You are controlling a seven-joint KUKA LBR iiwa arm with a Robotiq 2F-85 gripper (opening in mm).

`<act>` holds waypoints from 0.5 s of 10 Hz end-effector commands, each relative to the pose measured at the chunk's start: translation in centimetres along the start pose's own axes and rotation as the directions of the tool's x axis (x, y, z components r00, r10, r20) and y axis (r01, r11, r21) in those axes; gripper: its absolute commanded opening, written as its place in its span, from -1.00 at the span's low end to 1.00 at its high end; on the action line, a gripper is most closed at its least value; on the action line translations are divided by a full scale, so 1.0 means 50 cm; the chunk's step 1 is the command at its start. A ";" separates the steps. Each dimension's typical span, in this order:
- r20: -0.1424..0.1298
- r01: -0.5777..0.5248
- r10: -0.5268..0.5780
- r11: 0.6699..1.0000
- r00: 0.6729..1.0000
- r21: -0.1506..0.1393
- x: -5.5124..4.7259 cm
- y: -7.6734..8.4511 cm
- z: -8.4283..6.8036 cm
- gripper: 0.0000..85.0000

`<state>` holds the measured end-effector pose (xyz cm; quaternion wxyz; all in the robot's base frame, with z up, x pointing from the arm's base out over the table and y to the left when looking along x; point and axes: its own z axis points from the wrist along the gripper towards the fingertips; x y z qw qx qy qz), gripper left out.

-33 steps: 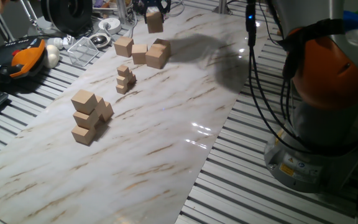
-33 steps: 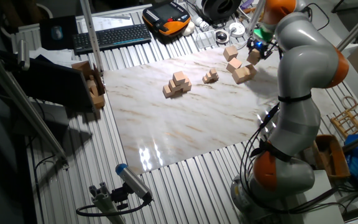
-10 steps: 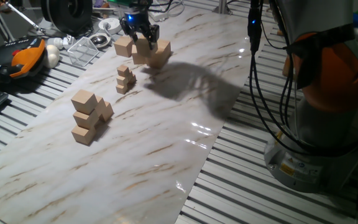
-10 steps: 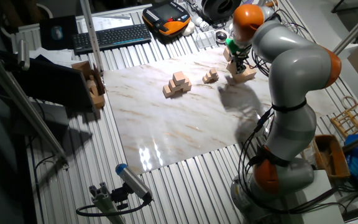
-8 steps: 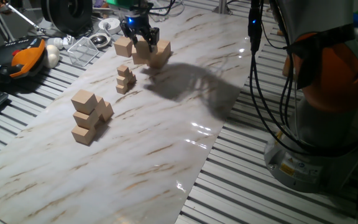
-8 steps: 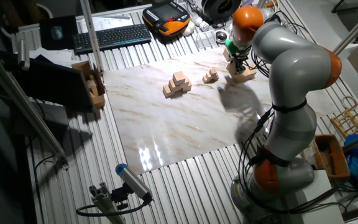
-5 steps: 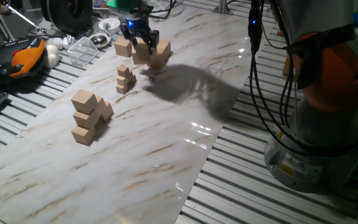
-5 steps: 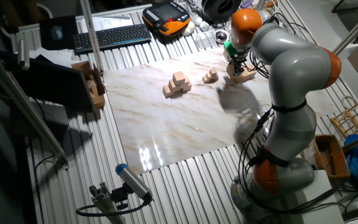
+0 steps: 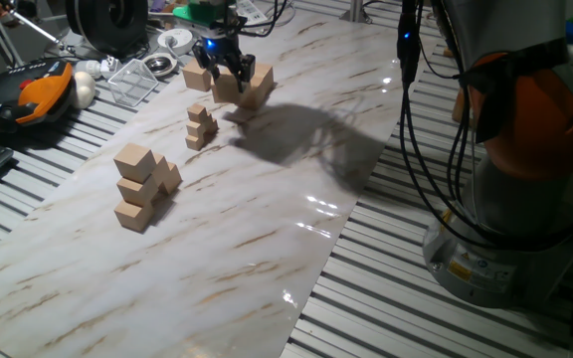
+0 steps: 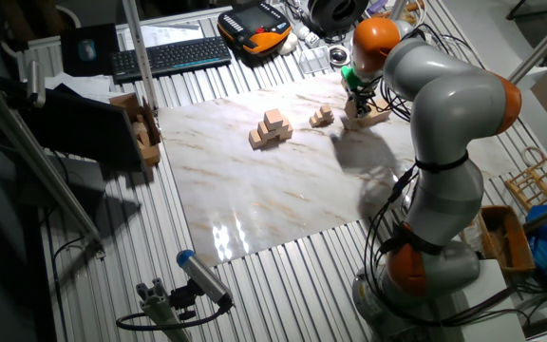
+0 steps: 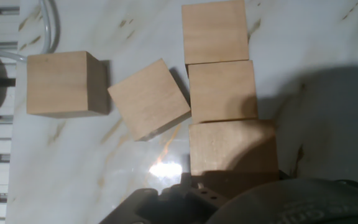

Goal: Stack the blocks into a pyramid shape

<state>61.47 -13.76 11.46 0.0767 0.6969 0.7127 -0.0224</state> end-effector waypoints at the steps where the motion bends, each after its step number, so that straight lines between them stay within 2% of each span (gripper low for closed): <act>1: -0.002 0.000 0.000 1.000 1.000 -0.002 0.000 0.000 0.003 -1.00; 4: 0.008 0.004 -0.004 1.000 1.000 -0.008 0.002 0.000 0.009 -1.00; 5: 0.020 0.006 -0.006 1.000 1.000 -0.008 0.003 0.000 0.014 -1.00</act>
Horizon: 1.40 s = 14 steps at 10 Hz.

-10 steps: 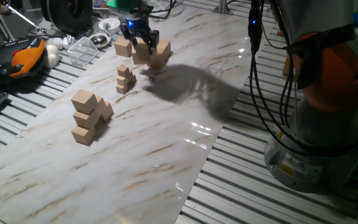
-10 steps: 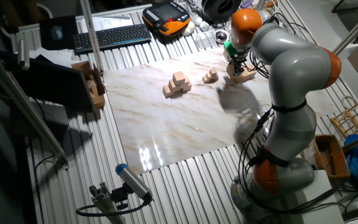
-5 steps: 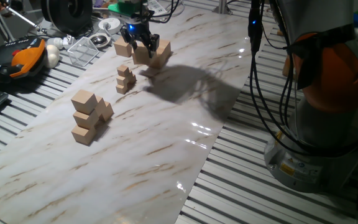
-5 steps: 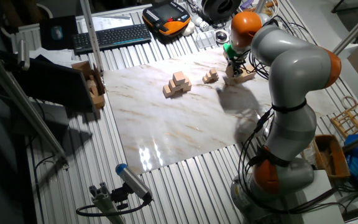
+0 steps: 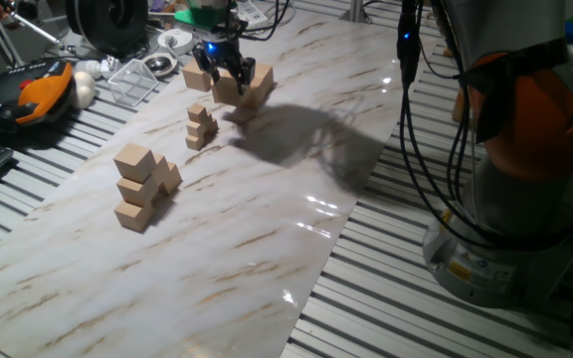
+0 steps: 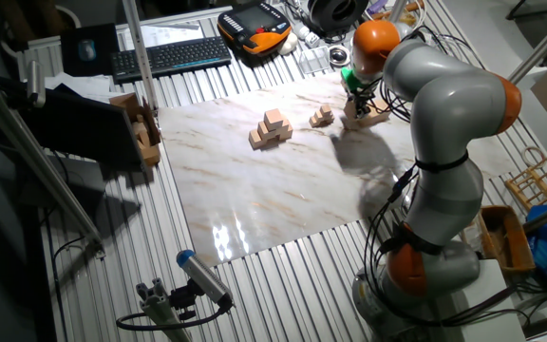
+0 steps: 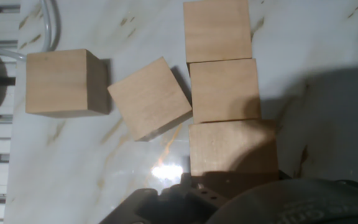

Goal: Stack the blocks into a pyramid shape

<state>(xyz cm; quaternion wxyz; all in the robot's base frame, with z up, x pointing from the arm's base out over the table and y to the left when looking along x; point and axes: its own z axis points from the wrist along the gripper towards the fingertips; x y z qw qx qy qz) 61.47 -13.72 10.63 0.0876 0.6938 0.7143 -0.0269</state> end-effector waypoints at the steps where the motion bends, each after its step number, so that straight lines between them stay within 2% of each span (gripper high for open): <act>1: 0.001 0.001 -0.001 1.000 1.000 0.000 0.001 -0.002 0.004 -1.00; 5: -0.007 0.008 -0.008 1.000 1.000 0.004 -0.001 -0.003 0.021 -1.00; 8: 0.007 0.009 -0.009 1.000 1.000 -0.006 0.005 -0.007 0.038 -1.00; 14: 0.011 0.016 -0.016 1.000 1.000 -0.015 0.007 -0.009 0.055 -1.00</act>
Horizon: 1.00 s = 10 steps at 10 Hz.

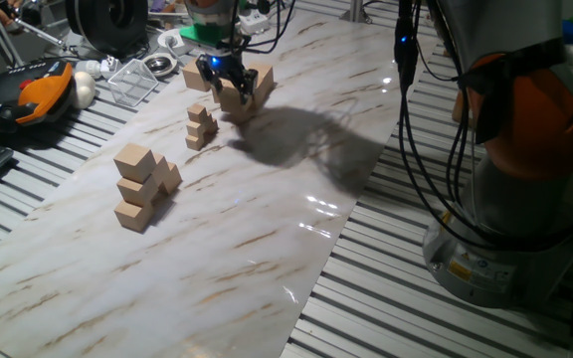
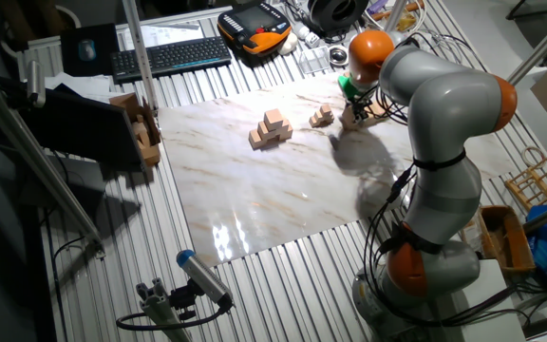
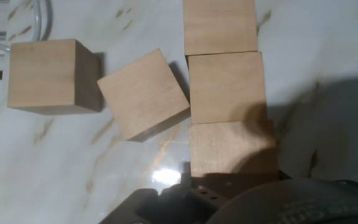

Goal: Stack the blocks into a pyramid shape

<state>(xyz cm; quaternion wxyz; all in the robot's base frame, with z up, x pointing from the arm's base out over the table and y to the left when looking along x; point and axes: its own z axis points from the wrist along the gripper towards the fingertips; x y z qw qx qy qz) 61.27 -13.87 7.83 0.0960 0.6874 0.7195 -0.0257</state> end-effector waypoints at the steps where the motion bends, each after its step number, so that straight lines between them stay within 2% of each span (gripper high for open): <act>1: -0.001 0.000 0.000 1.000 1.000 -0.002 0.001 0.000 0.002 -1.00; 6: -0.007 0.001 -0.001 1.000 1.000 -0.001 -0.002 0.000 0.012 -1.00; 10: 0.003 0.002 -0.002 1.000 1.000 -0.008 0.001 -0.004 0.028 -1.00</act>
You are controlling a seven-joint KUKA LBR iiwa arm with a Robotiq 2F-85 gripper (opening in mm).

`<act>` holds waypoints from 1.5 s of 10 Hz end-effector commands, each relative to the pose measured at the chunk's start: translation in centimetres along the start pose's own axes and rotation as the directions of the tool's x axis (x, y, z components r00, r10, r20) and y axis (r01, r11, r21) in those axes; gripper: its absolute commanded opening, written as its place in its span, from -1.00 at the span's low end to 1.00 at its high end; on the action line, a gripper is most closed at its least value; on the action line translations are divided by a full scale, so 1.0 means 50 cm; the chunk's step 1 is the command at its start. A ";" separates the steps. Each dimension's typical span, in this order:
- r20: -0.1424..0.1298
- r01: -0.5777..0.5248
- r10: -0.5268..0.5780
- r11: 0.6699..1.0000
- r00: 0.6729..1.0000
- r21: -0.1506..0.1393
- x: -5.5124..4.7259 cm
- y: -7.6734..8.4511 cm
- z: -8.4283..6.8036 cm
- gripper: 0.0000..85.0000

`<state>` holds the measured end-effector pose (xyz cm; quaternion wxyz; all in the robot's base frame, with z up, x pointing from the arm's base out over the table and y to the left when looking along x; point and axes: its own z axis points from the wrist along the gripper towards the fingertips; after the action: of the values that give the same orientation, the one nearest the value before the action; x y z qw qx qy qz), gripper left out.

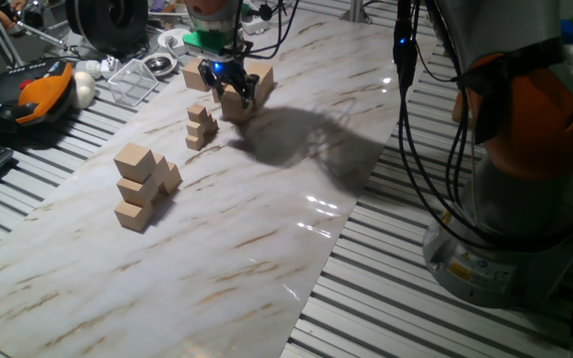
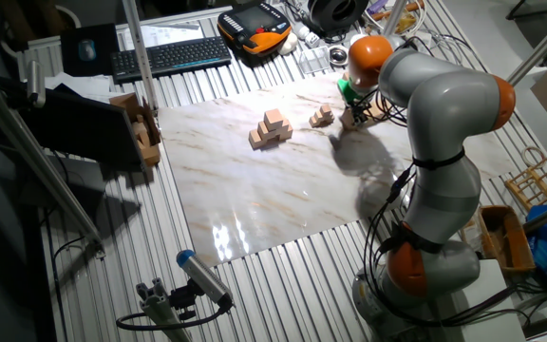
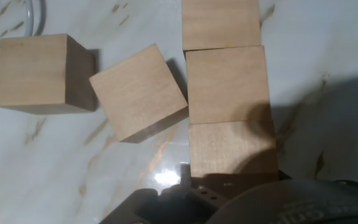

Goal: Stack the blocks into a pyramid shape

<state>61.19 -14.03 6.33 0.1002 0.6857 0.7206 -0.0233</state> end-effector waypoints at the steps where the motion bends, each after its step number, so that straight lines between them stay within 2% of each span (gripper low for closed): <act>1: 0.000 0.000 0.000 1.000 1.000 -0.002 0.000 0.000 0.002 -1.00; 8: -0.014 0.000 0.000 1.000 1.000 0.006 -0.002 -0.002 0.008 -1.00; 15: -0.016 0.014 -0.014 1.000 1.000 -0.010 -0.001 -0.003 0.013 -1.00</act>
<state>61.09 -14.20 5.67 0.0978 0.6804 0.7261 -0.0146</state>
